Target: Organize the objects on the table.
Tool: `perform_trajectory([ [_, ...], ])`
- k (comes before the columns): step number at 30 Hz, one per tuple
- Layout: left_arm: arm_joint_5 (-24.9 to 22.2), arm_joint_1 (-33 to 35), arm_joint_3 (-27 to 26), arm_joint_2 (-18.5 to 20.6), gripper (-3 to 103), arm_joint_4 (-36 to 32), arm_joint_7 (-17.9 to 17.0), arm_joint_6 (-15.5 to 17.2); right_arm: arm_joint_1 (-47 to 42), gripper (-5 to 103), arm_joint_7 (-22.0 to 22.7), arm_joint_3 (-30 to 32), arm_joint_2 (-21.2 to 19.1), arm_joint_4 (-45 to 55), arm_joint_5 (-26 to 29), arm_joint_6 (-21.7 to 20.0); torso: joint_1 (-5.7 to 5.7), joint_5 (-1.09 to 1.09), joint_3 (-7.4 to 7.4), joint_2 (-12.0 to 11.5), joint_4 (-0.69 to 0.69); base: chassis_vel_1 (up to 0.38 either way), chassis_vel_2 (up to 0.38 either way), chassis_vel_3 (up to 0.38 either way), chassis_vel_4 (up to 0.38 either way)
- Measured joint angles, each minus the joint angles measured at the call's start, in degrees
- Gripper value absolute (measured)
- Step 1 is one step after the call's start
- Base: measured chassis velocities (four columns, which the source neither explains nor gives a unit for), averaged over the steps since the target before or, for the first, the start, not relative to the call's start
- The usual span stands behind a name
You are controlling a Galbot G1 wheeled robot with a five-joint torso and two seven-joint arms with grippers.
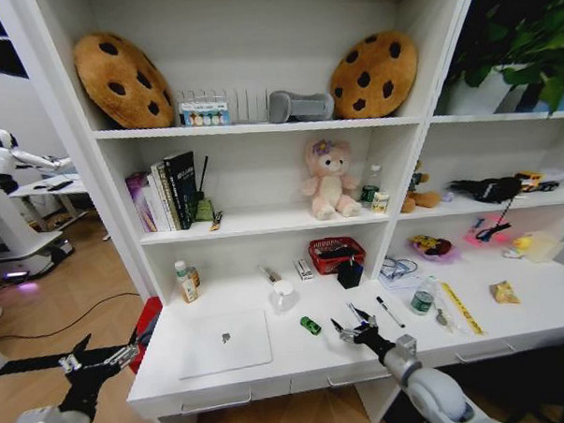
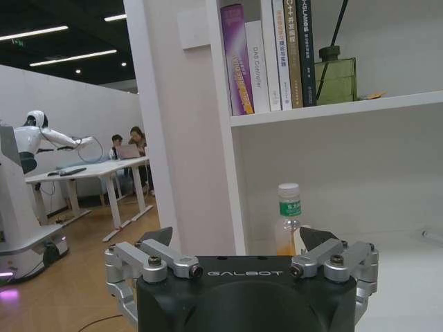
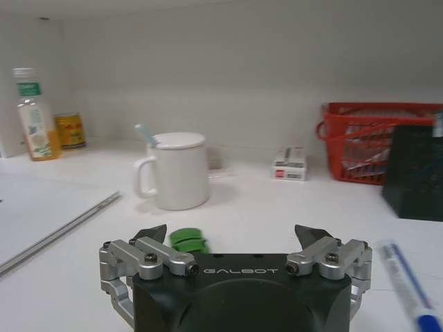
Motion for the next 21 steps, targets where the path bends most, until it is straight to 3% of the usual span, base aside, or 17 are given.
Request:
perform_trajectory([
  [7,0.0,0.0,0.0,0.0,100,0.0,0.0,0.0,6.0,100,-1.3,-7.1,1.2,-4.6,-2.5,-0.1,0.00,0.01,0.00,0.0,0.01,0.000,0.000,0.000,0.000],
  [21,-0.1,0.0,0.0,0.0,100,0.0,0.0,0.0,12.6,101,-1.8,-11.2,1.4,-10.4,-2.0,-0.3,-0.01,0.00,0.00,0.0,0.01,0.000,0.000,0.000,0.000],
])
